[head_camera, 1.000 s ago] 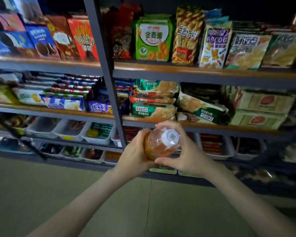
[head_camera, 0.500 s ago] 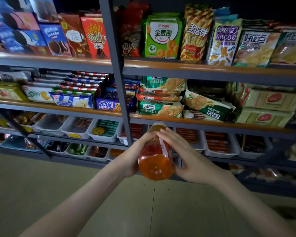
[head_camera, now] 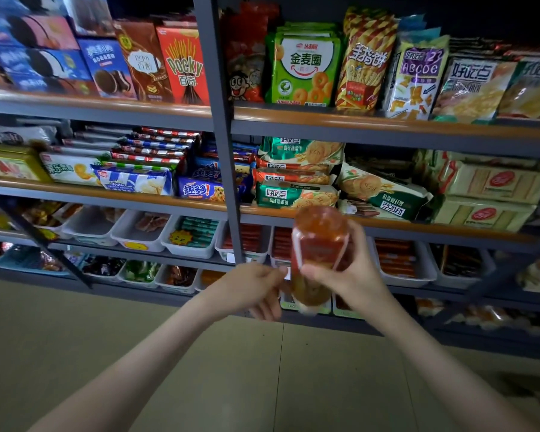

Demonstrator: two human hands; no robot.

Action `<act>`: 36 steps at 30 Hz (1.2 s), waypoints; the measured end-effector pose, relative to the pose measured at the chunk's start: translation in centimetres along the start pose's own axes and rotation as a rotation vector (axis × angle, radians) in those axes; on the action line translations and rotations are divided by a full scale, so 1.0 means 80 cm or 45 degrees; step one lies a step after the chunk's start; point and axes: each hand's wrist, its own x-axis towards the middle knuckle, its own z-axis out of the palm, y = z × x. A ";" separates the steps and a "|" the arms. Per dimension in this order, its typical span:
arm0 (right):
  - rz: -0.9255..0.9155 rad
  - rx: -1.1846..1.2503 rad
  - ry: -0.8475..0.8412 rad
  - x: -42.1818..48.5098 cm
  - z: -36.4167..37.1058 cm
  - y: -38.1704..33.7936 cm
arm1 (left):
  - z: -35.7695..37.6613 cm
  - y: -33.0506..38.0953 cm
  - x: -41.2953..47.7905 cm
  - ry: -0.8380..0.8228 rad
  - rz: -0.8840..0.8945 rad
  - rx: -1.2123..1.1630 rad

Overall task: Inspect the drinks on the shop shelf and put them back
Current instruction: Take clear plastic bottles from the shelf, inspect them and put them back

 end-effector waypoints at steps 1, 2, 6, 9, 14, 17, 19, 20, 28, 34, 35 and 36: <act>0.074 0.143 0.054 0.003 -0.002 -0.001 | -0.001 -0.006 0.002 0.150 0.172 0.239; 0.157 0.271 0.101 0.007 -0.003 -0.001 | -0.001 -0.012 0.005 0.303 0.356 0.514; 0.517 0.665 0.112 0.017 -0.007 0.007 | 0.009 -0.030 0.018 0.601 1.008 1.085; 0.639 0.824 -0.072 0.019 -0.007 0.007 | 0.012 -0.022 0.027 0.604 1.182 1.103; 0.736 0.886 -0.201 0.023 -0.008 -0.008 | 0.010 0.000 0.034 0.598 1.342 1.025; 0.747 0.746 -0.254 0.028 -0.012 -0.010 | 0.014 0.010 0.026 0.619 1.155 0.718; 0.658 0.385 -0.165 0.024 -0.020 -0.005 | 0.009 0.024 0.016 0.560 0.862 0.387; 0.602 0.271 -0.149 0.022 -0.022 -0.010 | 0.005 0.033 0.012 0.528 0.723 0.237; 0.362 0.103 -0.356 0.028 -0.016 -0.033 | 0.005 0.055 0.015 0.476 0.114 0.086; 0.124 0.251 -0.097 0.035 -0.018 -0.030 | 0.010 0.075 0.013 0.629 0.241 0.476; 0.089 0.319 -0.097 0.036 -0.025 -0.030 | 0.007 0.077 0.013 0.585 0.290 0.456; 0.080 0.400 -0.093 0.037 -0.033 -0.034 | 0.003 0.079 0.011 0.507 0.341 0.379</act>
